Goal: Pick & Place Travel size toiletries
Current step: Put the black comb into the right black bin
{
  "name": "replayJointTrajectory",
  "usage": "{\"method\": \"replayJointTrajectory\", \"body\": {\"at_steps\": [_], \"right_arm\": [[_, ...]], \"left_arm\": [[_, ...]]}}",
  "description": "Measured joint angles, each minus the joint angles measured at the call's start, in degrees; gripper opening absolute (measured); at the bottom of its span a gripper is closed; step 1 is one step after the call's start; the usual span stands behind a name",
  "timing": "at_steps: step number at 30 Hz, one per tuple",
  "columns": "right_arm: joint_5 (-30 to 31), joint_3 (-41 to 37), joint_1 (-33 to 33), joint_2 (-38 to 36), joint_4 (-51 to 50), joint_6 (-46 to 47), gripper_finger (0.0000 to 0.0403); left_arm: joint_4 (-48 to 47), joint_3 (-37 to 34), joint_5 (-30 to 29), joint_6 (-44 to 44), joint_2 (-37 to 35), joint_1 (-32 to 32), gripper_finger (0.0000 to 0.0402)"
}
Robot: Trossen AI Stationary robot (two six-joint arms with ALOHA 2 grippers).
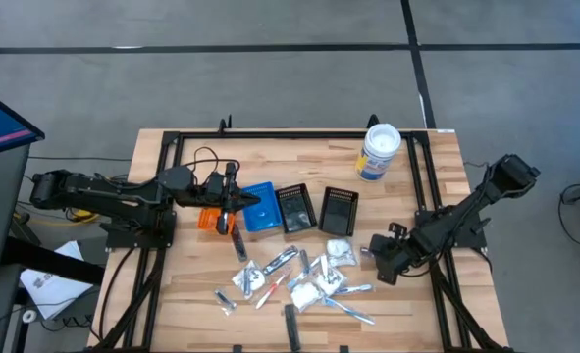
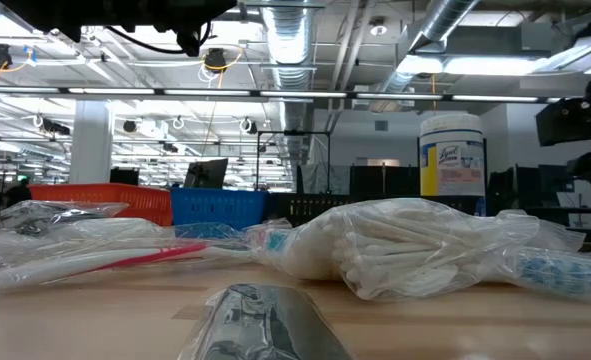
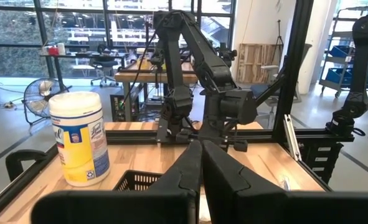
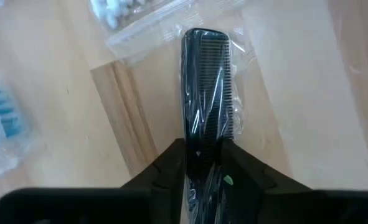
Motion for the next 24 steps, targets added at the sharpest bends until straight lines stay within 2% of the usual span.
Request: {"method": "replayJointTrajectory", "body": {"at_steps": [6, 15, 20, 24], "right_arm": [[-0.88, 0.49, -1.16, 0.0, 0.28, 0.01, 0.0066], [-6.92, 4.24, -3.86, -3.56, -0.83, -3.03, 0.0051], [-7.18, 4.37, -5.09, -6.72, -0.86, -3.47, 0.0008], [-6.81, 4.44, -6.4, -8.24, -0.92, -3.46, 0.0014]], "left_arm": [[0.05, 0.0, 0.0, -0.02, 0.0, 0.0, 0.0008], [0.18, 0.0, 0.02, -0.02, 0.0, 0.0, 0.0008], [0.22, 0.0, 0.02, -0.04, 0.0, 0.0, 0.0008], [0.16, 0.0, 0.02, -0.04, 0.0, -0.02, 0.0008]]}}
